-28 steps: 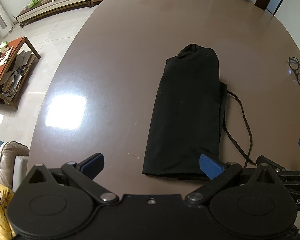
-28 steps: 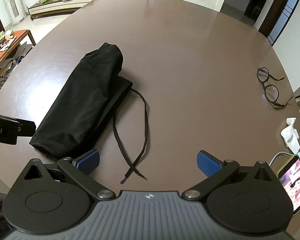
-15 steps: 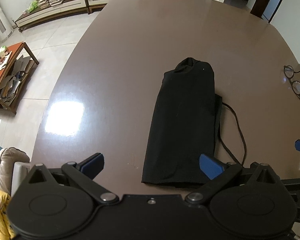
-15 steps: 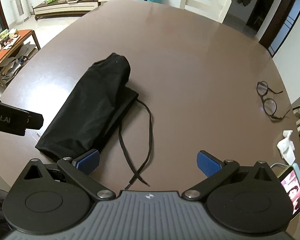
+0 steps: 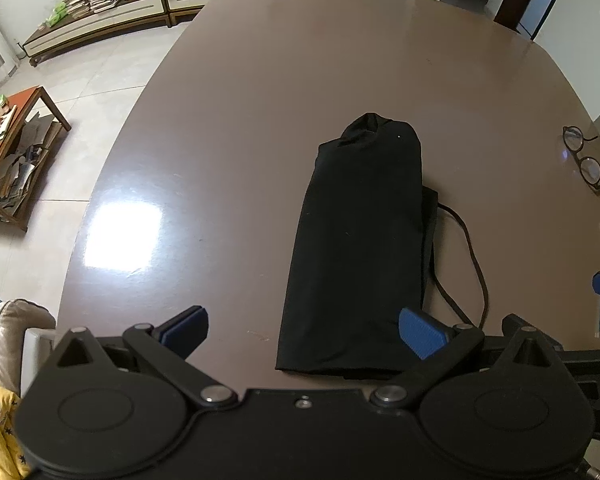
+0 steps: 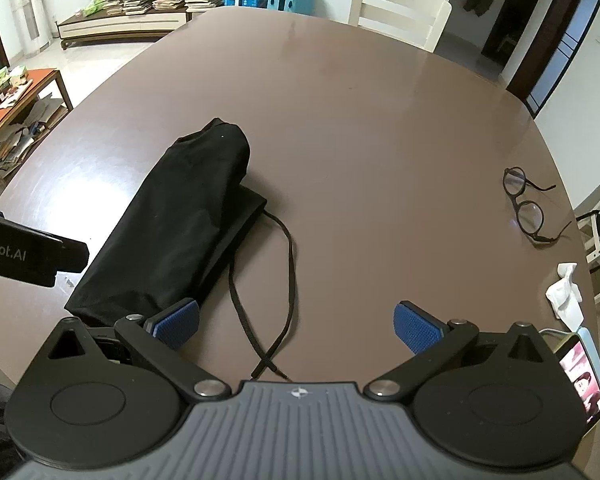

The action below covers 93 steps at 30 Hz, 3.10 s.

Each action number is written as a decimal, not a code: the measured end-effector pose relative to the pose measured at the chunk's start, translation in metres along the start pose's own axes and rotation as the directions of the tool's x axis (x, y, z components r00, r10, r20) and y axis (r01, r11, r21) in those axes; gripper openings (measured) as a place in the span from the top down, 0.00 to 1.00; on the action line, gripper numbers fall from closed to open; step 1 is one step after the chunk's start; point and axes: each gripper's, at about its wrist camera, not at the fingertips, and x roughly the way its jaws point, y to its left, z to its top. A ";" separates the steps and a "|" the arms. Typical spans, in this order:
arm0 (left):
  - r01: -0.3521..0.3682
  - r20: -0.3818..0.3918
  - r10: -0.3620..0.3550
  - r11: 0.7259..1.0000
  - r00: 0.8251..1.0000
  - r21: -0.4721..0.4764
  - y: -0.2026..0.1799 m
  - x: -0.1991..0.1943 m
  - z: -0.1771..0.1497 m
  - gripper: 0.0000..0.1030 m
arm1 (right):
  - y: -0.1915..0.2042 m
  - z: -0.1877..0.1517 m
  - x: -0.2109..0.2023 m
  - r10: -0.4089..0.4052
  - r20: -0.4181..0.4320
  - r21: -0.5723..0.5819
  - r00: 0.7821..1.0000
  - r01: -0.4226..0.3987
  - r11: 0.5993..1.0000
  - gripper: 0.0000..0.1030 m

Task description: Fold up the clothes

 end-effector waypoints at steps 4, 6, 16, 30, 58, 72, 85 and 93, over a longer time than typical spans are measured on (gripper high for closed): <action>0.000 -0.006 0.000 1.000 1.000 0.003 -0.002 0.002 -0.001 0.01 | 0.001 -0.001 0.001 0.003 -0.002 0.001 1.000 -0.003 1.000 0.00; 0.000 -0.009 0.000 1.000 1.000 0.000 -0.001 0.003 -0.001 0.01 | 0.000 -0.001 0.002 0.005 -0.004 0.003 1.000 -0.005 1.000 0.00; -0.003 -0.016 0.003 1.000 1.000 -0.008 -0.003 0.007 -0.001 0.01 | 0.000 0.000 0.004 0.017 -0.010 -0.001 1.000 -0.017 1.000 0.00; -0.007 -0.021 0.007 1.000 1.000 -0.013 -0.003 0.007 -0.002 0.01 | 0.001 -0.001 0.006 0.024 -0.011 -0.003 1.000 -0.024 1.000 0.00; -0.003 -0.035 0.003 1.000 0.999 -0.017 -0.001 0.010 -0.001 0.01 | 0.001 0.000 0.008 0.028 -0.021 0.000 0.999 -0.028 1.000 0.00; -0.004 -0.042 0.003 1.000 0.999 -0.018 -0.002 0.012 0.001 0.01 | 0.001 -0.001 0.010 0.033 -0.026 0.001 0.999 -0.033 0.999 0.00; -0.033 -0.057 0.030 0.998 0.998 -0.049 0.003 0.018 0.000 0.01 | -0.008 0.002 0.022 0.026 -0.047 0.035 0.999 -0.024 0.999 0.00; -0.044 -0.065 0.040 0.998 0.997 -0.052 0.005 0.023 0.003 0.01 | -0.005 0.005 0.029 0.026 -0.058 0.017 0.998 -0.025 1.000 0.00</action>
